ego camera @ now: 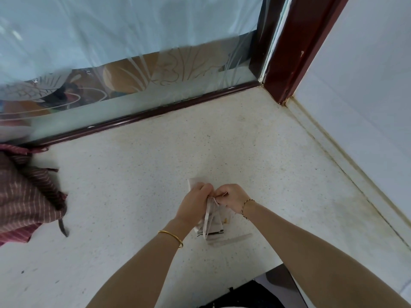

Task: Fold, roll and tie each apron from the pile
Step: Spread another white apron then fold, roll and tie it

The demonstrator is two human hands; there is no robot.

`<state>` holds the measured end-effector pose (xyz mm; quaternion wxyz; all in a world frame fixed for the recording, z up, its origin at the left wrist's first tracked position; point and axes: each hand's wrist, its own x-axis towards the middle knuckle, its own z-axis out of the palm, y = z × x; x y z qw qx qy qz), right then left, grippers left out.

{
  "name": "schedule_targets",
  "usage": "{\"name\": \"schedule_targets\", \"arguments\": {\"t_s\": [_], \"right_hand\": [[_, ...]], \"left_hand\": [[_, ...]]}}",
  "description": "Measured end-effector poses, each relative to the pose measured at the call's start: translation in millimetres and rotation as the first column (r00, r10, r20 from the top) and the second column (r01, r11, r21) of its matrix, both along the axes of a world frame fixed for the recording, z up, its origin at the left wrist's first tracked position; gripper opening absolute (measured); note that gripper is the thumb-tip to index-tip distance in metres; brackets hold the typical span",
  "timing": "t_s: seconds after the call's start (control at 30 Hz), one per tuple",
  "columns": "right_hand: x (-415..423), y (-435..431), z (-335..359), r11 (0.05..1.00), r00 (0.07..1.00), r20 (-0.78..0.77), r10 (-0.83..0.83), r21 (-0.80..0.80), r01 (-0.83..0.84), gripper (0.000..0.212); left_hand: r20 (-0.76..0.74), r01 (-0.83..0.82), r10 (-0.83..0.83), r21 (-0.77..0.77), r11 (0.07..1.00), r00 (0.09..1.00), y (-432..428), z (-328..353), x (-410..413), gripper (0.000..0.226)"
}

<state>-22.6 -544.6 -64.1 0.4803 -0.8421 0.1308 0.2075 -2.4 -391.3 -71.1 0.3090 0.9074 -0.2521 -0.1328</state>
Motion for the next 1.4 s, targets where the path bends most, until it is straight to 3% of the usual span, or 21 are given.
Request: {"name": "schedule_targets", "arguments": {"t_s": [0.17,0.23,0.33,0.43,0.47,0.53,0.63,0.77,0.87,0.9,0.97,1.03,1.1,1.13,1.27,1.4], "right_hand": [[6,4,6,0.985,0.987,-0.093,0.133,-0.096,-0.142,0.016],[7,3,7,0.996,0.984,-0.154,0.086,-0.004,-0.087,0.020],[4,-1,7,0.994,0.978,-0.207,0.010,0.109,0.013,0.015],[4,-3,11,0.986,0.969,-0.186,0.162,-0.007,-0.166,0.018],[5,-3,13,0.958,0.956,-0.158,0.249,-0.108,-0.267,0.021],[7,-1,15,0.810,0.898,-0.133,0.420,-0.392,-0.437,0.020],[6,0,14,0.564,0.842,-0.158,0.515,-0.678,-0.472,0.022],[3,-20,16,0.446,0.910,-0.180,0.373,-0.826,-0.346,0.022],[0,-44,21,0.352,0.944,-0.207,0.258,-0.889,-0.292,0.037],[0,-46,21,0.354,0.939,-0.179,0.293,-0.892,-0.281,0.041],[1,-37,23,0.507,0.919,-0.069,0.387,-0.817,-0.276,0.044],[1,-21,22,0.749,0.929,-0.047,0.368,-0.577,-0.326,0.042],[0,-5,14,0.918,0.960,-0.106,0.259,-0.283,-0.279,0.032],[-2,-1,8,0.954,0.972,-0.131,0.197,-0.202,-0.220,0.027],[-5,-3,-3,0.987,0.994,-0.076,0.078,-0.133,-0.088,0.012],[-7,-15,0,0.998,0.991,-0.116,-0.060,-0.028,0.057,0.013]], "left_hand": [[-0.134,0.017,-0.022,-0.039,0.999,0.991,2,4,6,0.014],[-0.206,-0.013,0.000,-0.062,0.998,0.979,0,5,8,0.017],[-0.178,0.048,-0.052,-0.025,0.999,0.983,-2,5,10,0.015],[-0.174,0.095,-0.101,-0.039,0.995,0.980,-1,0,9,0.012],[-0.181,0.093,-0.098,-0.040,0.995,0.979,-1,-1,8,0.011],[-0.175,0.093,-0.098,-0.040,0.995,0.980,-2,-2,8,0.008],[-0.220,0.084,-0.094,-0.052,0.995,0.971,-5,2,7,0.011],[-0.288,0.029,-0.049,-0.074,0.997,0.956,-1,3,6,0.016],[-0.287,0.007,-0.027,-0.069,0.998,0.958,4,0,5,0.015],[-0.273,0.009,-0.027,-0.067,0.998,0.962,3,0,6,0.015],[-0.255,0.022,-0.032,-0.039,0.999,0.966,2,-1,8,0.016],[-0.241,0.033,-0.034,-0.010,0.999,0.970,1,1,8,0.015],[-0.226,0.026,-0.030,-0.024,0.999,0.974,1,3,6,0.017],[-0.213,0.024,-0.029,-0.028,0.999,0.977,2,5,5,0.018],[-0.050,0.019,-0.021,-0.041,0.999,0.999,5,2,6,0.013],[0.131,-0.046,0.044,0.011,0.999,0.990,23,-5,9,0.009]]}}
